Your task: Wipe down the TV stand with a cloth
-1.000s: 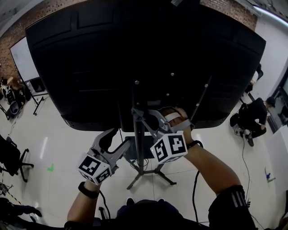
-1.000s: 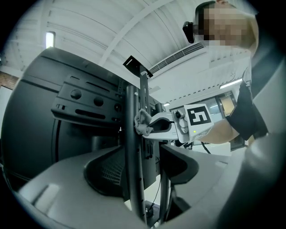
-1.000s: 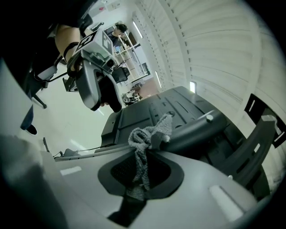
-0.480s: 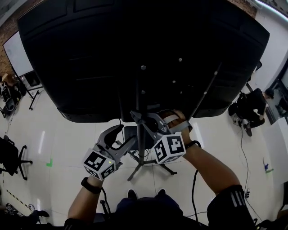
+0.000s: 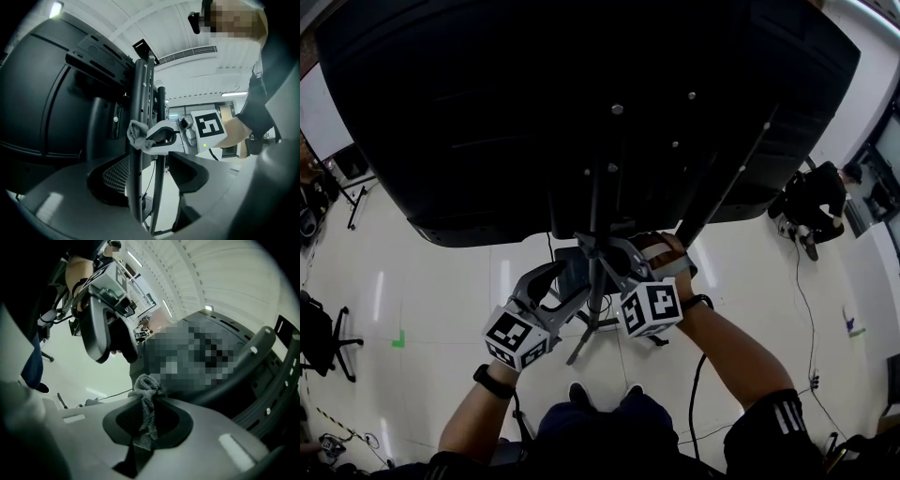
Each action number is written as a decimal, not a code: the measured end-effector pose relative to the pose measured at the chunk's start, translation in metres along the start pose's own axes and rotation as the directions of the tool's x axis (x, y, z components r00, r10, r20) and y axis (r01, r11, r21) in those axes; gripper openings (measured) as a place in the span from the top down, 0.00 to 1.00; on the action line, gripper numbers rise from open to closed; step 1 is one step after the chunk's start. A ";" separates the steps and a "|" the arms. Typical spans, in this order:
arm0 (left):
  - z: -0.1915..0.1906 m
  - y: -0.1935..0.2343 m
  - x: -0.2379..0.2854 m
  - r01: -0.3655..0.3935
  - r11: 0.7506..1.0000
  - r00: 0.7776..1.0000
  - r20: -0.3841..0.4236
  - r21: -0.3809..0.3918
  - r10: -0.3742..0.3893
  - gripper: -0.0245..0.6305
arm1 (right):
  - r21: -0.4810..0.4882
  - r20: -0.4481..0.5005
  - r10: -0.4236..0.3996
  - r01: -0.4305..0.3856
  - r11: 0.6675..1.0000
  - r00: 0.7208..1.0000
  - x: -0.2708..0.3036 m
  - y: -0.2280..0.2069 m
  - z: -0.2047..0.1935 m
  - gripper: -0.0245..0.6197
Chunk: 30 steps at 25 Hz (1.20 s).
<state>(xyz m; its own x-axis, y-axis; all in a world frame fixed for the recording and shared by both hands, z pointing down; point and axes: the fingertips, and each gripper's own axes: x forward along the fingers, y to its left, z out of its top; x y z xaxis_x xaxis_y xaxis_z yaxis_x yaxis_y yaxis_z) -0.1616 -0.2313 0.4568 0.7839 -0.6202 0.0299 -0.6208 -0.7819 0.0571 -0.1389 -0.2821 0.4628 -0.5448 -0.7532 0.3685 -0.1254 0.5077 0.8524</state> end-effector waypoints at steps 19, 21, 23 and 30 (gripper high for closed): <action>-0.102 -0.005 0.006 -0.130 0.988 0.989 -0.087 -0.083 0.122 0.52 | 0.011 0.029 0.132 -0.133 0.991 0.991 0.037 0.094 -0.044 0.91; -0.117 -0.003 0.007 -0.136 0.984 0.986 -0.110 -0.111 0.124 0.52 | 0.010 0.024 0.149 -0.149 0.989 0.989 0.044 0.107 -0.051 0.91; -0.135 -0.002 0.009 -0.139 0.981 0.983 -0.139 -0.135 0.120 0.52 | 0.005 0.011 0.162 -0.162 0.987 0.987 0.050 0.122 -0.058 0.91; -0.202 -0.003 0.019 -0.128 0.979 0.973 -0.210 -0.158 0.094 0.51 | 0.044 -0.031 0.209 -0.207 0.977 0.978 0.070 0.179 -0.083 0.91</action>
<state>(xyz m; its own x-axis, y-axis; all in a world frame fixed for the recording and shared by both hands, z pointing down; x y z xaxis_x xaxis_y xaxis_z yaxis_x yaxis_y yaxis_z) -0.1427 -0.2281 0.6590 0.7072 -0.6636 0.2442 -0.7066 -0.6759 0.2095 -0.1302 -0.2785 0.6715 -0.5332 -0.6433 0.5494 -0.0460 0.6705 0.7405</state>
